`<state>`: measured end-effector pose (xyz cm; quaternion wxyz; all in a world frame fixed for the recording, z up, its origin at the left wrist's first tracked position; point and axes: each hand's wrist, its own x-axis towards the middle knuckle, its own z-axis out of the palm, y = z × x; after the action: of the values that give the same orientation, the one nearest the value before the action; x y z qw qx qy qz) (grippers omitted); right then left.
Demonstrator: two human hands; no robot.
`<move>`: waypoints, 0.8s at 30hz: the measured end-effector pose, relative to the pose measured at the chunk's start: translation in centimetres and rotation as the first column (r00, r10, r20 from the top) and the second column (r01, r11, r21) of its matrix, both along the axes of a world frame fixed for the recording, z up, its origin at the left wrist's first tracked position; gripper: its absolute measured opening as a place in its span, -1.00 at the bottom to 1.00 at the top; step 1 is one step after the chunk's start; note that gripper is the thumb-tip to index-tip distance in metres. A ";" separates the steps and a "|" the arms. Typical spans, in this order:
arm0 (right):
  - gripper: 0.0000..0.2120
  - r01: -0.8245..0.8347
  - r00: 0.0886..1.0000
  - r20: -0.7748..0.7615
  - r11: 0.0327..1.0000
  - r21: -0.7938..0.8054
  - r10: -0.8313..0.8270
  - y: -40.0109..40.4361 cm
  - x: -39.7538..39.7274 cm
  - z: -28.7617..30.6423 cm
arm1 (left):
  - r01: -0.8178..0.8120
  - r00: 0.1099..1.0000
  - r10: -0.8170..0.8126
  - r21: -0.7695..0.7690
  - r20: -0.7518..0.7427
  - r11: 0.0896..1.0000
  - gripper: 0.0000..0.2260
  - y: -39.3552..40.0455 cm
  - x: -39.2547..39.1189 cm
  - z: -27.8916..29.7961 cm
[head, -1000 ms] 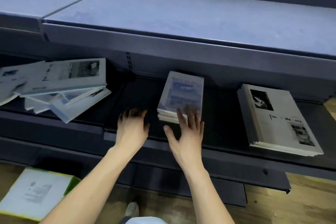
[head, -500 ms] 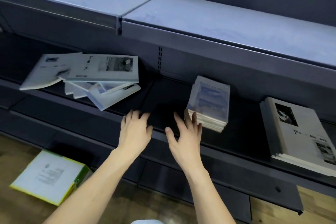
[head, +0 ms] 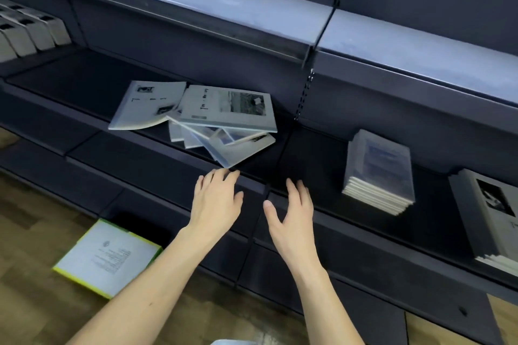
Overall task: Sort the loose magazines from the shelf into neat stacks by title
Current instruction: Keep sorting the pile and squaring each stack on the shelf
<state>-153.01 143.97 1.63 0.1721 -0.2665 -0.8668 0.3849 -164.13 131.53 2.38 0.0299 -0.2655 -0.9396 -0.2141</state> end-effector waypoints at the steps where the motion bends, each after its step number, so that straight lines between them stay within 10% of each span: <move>1: -0.36 0.000 1.000 -0.002 1.000 -0.014 0.000 -0.9 -0.4 0.1 | 0.001 1.000 -0.001 0.007 0.001 1.000 -0.56 -0.8 -0.4 0.0; 24: -0.47 -0.096 0.995 -0.027 0.993 -0.061 0.095 -7.5 -11.5 -1.0 | -0.158 0.984 0.149 0.096 0.096 0.983 -0.59 -9.1 -8.3 -1.3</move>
<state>-164.56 136.52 0.67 0.1554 -0.2252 -0.8641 0.4225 -172.47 122.44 1.05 0.0184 -0.1806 -0.9454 -0.2707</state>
